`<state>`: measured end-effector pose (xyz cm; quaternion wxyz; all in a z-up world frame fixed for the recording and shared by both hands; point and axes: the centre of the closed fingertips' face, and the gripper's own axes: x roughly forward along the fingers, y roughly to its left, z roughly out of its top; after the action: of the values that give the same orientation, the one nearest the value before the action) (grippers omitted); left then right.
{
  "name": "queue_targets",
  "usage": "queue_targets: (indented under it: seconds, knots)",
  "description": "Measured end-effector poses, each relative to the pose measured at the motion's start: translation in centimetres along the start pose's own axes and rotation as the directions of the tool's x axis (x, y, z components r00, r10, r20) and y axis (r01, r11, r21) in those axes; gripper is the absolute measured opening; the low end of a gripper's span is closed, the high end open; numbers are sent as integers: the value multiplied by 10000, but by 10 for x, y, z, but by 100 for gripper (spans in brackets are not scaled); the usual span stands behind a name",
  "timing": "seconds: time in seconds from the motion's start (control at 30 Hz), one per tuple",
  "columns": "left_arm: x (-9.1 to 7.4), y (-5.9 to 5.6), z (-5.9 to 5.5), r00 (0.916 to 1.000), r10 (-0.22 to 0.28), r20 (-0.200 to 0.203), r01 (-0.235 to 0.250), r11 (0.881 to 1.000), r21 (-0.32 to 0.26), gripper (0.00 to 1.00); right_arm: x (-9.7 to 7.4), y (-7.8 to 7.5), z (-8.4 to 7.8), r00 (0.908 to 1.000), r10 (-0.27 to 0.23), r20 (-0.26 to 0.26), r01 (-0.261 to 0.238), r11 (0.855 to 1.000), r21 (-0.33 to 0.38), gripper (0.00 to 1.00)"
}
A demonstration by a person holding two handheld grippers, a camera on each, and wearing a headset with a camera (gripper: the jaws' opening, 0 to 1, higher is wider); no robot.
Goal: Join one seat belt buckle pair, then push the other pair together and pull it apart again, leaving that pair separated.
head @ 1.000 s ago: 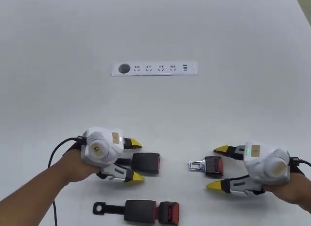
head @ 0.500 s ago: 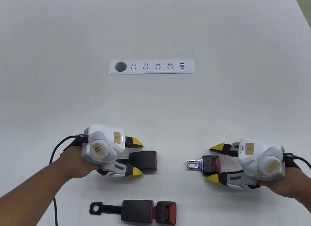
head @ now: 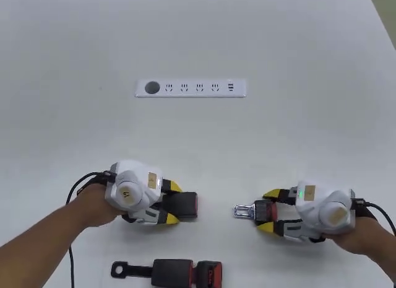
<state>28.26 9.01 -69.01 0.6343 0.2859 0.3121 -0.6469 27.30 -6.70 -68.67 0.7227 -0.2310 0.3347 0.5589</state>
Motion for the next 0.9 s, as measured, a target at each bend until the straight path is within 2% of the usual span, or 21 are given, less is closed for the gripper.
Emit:
queue_targets:
  seconds: [0.17,0.47,0.9]
  knots:
    - [0,-1,-3,9997,-174,-188,178,9996,224,35,0,0,0,9998,47,-186,-48,10000,-74,35]
    - [0,-2,-1,9990,-318,-312,327,9991,277,34,1,1,3,9993,167,-326,-173,9997,-185,35]
    - [-1,-3,3,9989,-308,-361,314,9994,158,34,17,11,17,9996,271,-71,-273,9992,-297,35]
